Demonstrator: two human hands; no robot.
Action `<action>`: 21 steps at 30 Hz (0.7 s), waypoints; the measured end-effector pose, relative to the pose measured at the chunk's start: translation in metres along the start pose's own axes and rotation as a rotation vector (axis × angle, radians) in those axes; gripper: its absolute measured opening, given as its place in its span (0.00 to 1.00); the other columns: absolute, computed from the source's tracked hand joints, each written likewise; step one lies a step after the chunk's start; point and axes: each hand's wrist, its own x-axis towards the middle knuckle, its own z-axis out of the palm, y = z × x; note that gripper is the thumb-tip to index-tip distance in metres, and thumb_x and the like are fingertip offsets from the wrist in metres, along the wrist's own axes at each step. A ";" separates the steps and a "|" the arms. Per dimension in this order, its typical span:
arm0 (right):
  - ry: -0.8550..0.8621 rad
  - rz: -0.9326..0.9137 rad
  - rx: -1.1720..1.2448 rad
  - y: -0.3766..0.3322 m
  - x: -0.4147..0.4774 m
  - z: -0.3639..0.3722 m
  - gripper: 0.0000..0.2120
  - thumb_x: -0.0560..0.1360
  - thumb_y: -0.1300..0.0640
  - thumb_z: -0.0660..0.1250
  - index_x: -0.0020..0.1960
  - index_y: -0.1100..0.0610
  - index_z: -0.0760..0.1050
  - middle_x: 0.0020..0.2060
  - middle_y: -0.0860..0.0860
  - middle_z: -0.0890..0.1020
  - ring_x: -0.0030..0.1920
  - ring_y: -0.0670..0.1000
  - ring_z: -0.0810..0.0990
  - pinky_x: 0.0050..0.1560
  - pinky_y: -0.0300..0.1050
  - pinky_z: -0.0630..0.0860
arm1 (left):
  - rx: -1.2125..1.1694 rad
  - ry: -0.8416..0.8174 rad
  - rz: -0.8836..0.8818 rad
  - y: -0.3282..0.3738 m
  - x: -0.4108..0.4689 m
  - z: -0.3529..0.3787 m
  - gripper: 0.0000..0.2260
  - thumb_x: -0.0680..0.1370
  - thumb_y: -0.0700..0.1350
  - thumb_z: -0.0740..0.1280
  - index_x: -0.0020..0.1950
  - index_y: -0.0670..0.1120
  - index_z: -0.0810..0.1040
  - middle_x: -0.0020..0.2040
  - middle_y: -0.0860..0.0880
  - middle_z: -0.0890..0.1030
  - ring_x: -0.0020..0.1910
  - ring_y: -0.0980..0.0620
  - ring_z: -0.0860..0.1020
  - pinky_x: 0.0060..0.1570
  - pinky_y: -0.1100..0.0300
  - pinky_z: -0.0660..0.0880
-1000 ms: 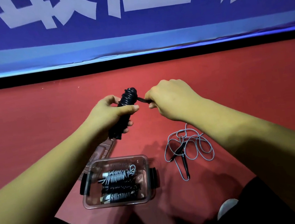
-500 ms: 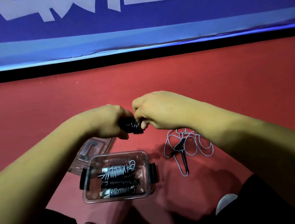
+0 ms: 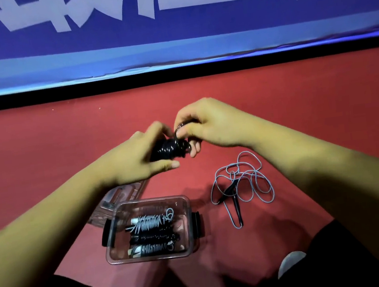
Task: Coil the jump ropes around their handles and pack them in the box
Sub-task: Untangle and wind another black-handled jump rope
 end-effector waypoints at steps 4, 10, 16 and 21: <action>0.021 0.076 0.400 -0.003 -0.007 -0.013 0.08 0.82 0.65 0.57 0.45 0.61 0.71 0.33 0.62 0.78 0.30 0.56 0.83 0.35 0.46 0.81 | -0.171 0.249 0.070 0.023 -0.001 0.002 0.30 0.67 0.64 0.73 0.61 0.54 0.63 0.43 0.49 0.83 0.40 0.42 0.80 0.43 0.47 0.78; 0.086 0.192 0.546 -0.001 -0.006 -0.009 0.11 0.82 0.59 0.59 0.42 0.58 0.69 0.29 0.53 0.76 0.27 0.50 0.75 0.31 0.44 0.77 | -0.566 0.396 0.072 0.043 0.005 0.014 0.23 0.73 0.52 0.72 0.66 0.56 0.71 0.49 0.54 0.81 0.37 0.49 0.80 0.39 0.52 0.79; 0.203 0.225 0.298 0.003 -0.001 -0.012 0.13 0.82 0.56 0.61 0.39 0.57 0.71 0.29 0.53 0.72 0.29 0.52 0.70 0.31 0.43 0.66 | -0.829 0.422 -0.120 0.053 0.011 0.019 0.13 0.79 0.56 0.67 0.61 0.55 0.74 0.33 0.44 0.77 0.31 0.43 0.77 0.26 0.53 0.71; 0.298 0.105 -0.219 -0.002 -0.007 -0.008 0.08 0.80 0.57 0.61 0.48 0.57 0.79 0.37 0.48 0.79 0.39 0.49 0.75 0.36 0.34 0.67 | -0.968 0.405 -0.181 0.050 0.015 0.020 0.15 0.78 0.56 0.64 0.60 0.51 0.75 0.32 0.44 0.75 0.30 0.46 0.74 0.38 0.49 0.73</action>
